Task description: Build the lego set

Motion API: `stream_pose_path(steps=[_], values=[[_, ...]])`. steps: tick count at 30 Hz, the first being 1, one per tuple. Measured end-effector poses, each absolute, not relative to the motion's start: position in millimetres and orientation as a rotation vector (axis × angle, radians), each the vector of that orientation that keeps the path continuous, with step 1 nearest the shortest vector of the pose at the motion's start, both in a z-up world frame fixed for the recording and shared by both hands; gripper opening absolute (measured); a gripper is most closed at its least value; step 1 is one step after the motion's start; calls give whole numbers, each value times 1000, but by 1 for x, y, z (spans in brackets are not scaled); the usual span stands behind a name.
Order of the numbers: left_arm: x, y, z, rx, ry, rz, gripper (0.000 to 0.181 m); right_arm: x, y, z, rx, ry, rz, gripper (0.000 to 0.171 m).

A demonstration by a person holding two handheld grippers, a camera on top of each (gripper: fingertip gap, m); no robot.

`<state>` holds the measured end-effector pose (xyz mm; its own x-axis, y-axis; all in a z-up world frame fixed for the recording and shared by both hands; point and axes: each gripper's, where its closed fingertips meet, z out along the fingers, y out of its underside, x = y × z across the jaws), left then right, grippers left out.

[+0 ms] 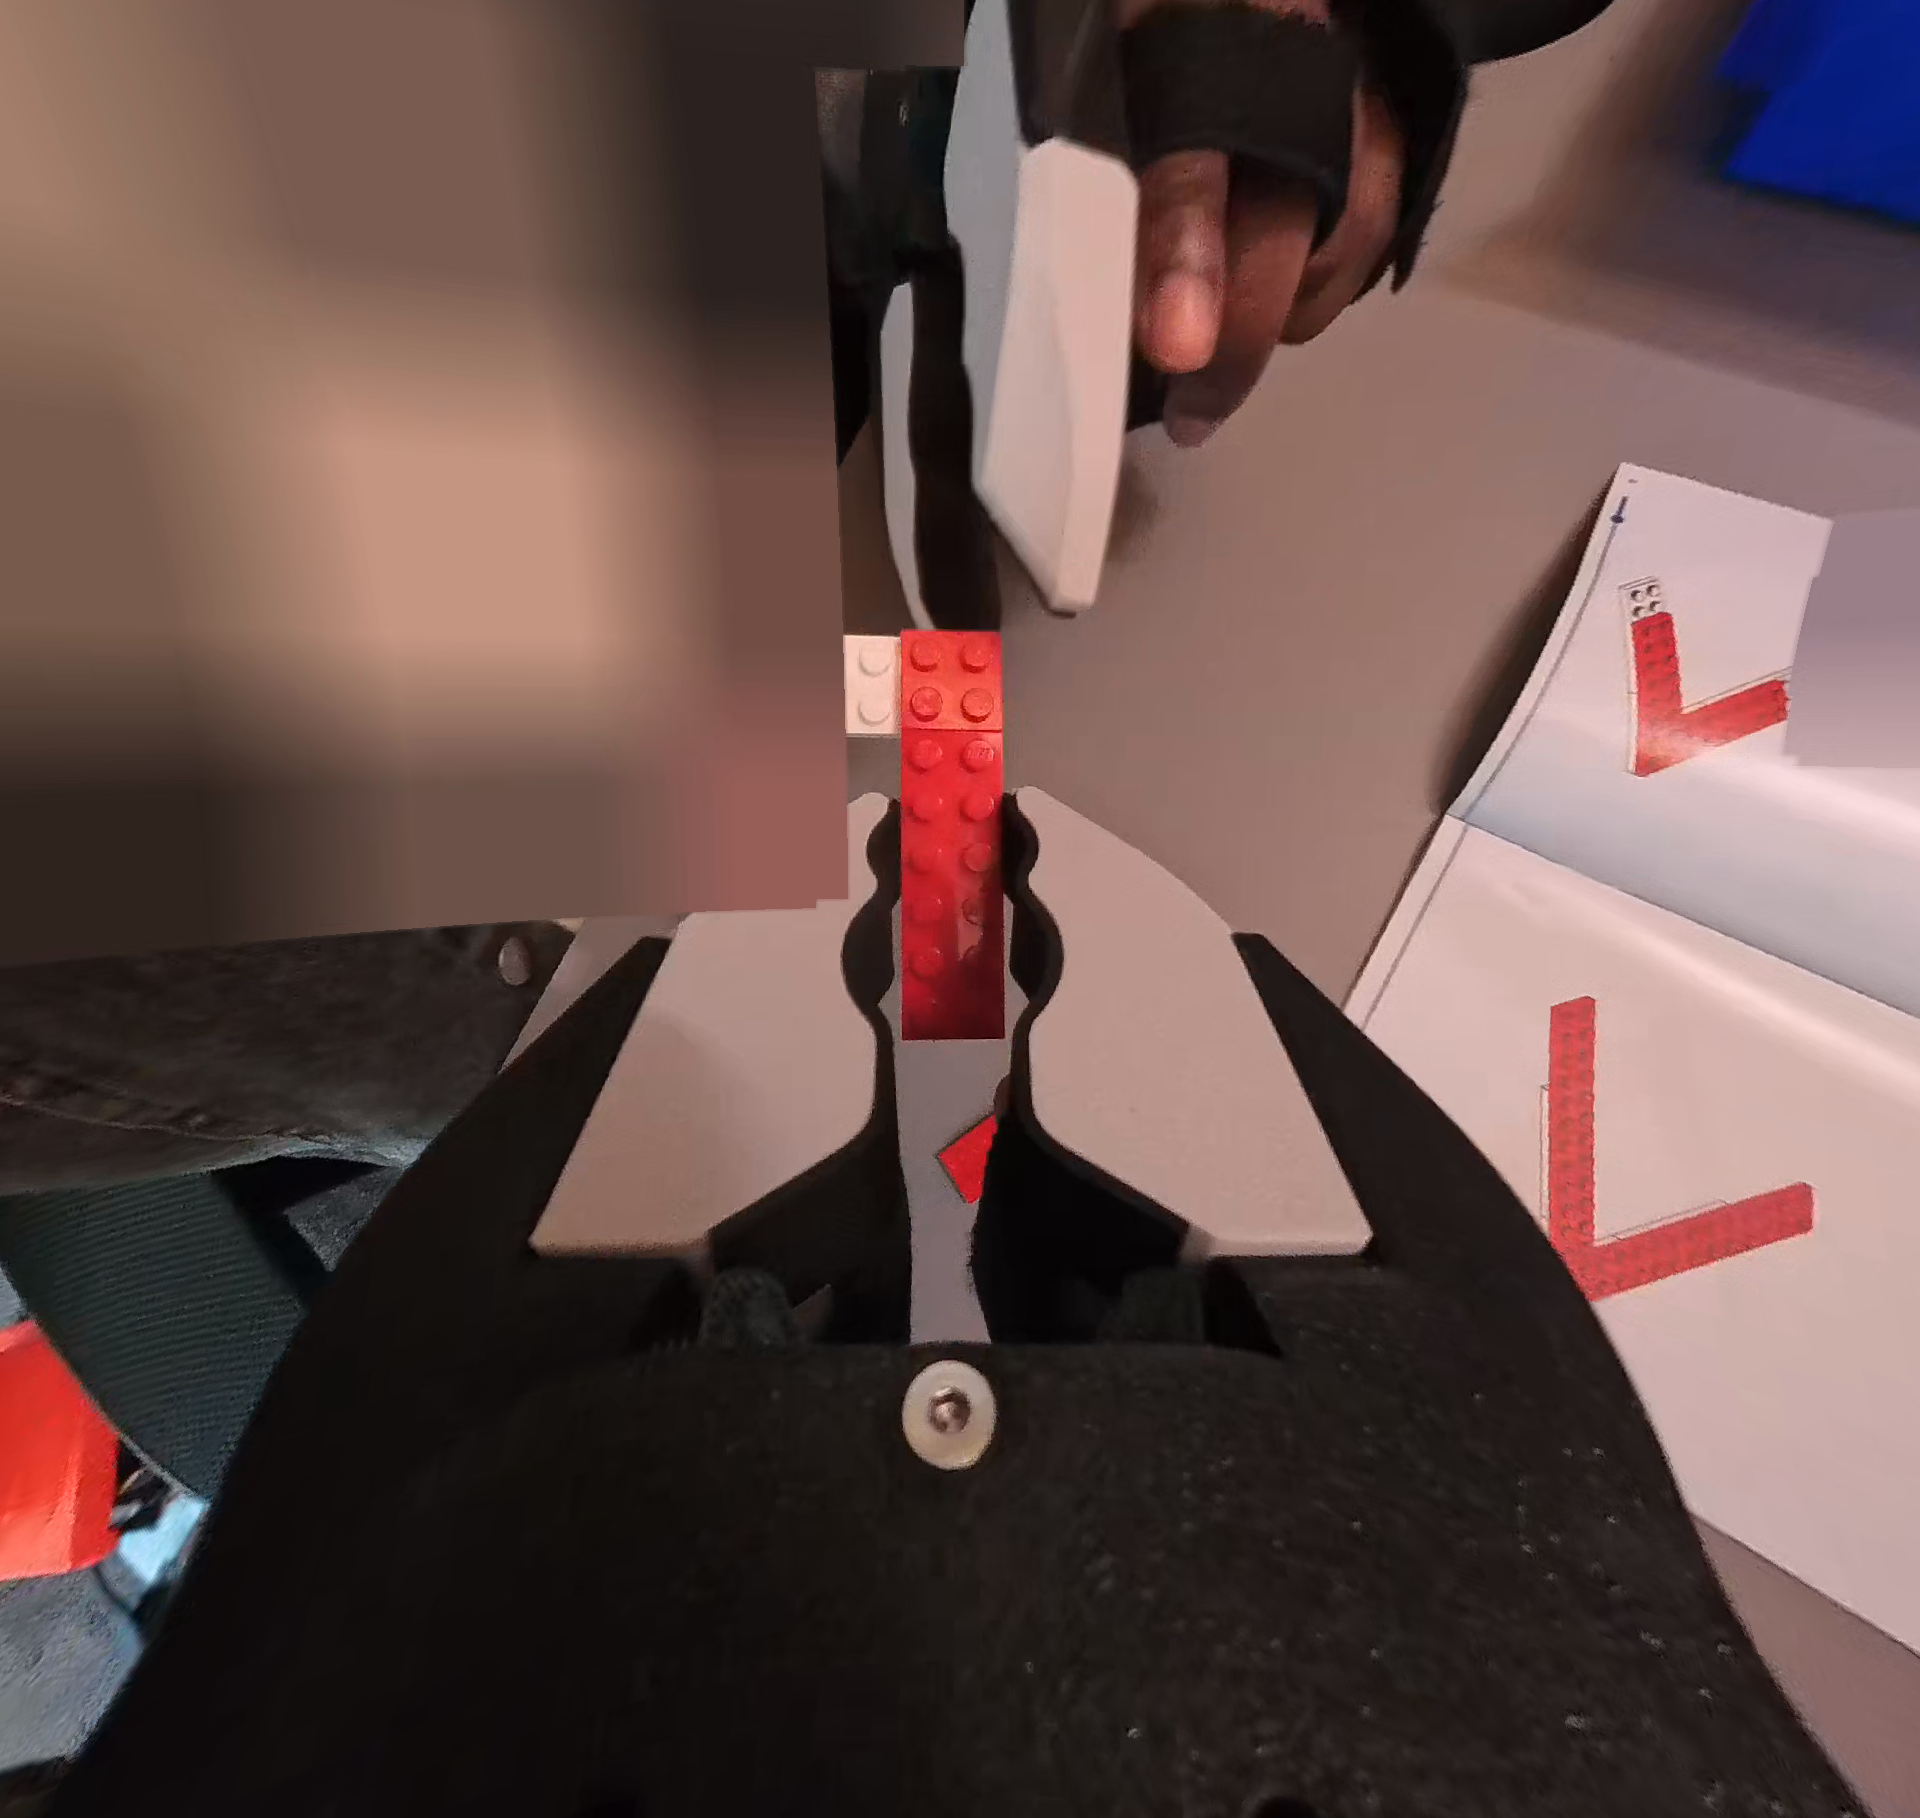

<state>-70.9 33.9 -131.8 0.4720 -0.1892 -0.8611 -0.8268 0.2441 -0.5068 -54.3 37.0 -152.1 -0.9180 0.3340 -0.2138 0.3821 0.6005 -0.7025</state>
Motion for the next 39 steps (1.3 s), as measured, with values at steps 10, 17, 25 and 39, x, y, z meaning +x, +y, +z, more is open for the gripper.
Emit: stream_pose_path(steps=[10,17,25,39], values=[[-59,39,-137,-1286,1007,502,8,-58,33,-160,606,2747,-1232,19],[-124,41,-142,-1426,890,783,8,-79,101,-170,1380,2972,-928,56],[-138,46,-158,-1489,931,948,8,-22,110,-255,1768,2780,-567,50],[-134,54,-158,-1480,948,1109,8,-47,87,-233,1776,2751,-940,16]])
